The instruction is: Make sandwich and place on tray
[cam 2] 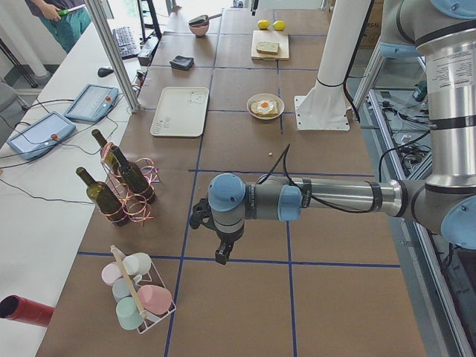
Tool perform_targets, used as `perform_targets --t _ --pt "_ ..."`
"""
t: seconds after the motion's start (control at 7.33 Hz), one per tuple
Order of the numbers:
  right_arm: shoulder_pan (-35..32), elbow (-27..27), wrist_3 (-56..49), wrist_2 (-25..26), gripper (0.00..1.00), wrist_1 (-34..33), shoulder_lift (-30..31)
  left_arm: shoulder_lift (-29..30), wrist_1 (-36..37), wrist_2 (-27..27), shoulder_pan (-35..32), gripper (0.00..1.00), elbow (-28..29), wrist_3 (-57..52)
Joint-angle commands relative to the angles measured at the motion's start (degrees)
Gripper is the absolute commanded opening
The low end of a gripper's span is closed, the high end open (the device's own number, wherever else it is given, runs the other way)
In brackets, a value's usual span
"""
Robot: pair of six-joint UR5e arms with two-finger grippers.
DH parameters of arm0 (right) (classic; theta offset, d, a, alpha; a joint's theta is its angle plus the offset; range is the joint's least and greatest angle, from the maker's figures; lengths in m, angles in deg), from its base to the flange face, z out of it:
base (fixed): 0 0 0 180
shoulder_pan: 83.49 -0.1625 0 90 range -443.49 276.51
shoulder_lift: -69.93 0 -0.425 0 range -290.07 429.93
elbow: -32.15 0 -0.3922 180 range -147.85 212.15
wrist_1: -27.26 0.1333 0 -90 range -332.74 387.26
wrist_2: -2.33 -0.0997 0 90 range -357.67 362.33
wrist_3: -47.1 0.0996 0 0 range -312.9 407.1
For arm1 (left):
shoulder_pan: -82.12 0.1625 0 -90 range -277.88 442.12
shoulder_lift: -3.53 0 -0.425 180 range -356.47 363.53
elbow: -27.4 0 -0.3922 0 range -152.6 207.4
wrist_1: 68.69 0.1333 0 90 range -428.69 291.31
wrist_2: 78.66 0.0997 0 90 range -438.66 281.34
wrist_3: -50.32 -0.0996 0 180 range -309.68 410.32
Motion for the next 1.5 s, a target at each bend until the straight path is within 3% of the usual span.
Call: perform_targets --t 0.0,0.41,0.95,1.09,1.36 --pt "11.08 5.13 16.97 7.21 0.84 17.34 0.64 0.00 0.00 0.00 0.09 1.00 -0.02 0.00" --pt "29.47 5.14 27.39 23.66 0.77 23.17 0.64 0.09 0.00 0.00 0.09 1.00 -0.02 0.00" --pt "31.71 5.23 27.51 23.61 0.68 27.67 3.27 0.18 -1.57 -0.09 0.00 1.00 -0.02 0.00" --pt "32.32 5.23 27.43 23.61 0.60 27.76 3.27 0.18 -2.19 -0.09 0.00 1.00 0.07 0.00" --pt "33.64 5.23 27.43 23.52 0.56 27.94 3.27 0.18 -2.28 -0.09 0.09 1.00 0.07 0.00"
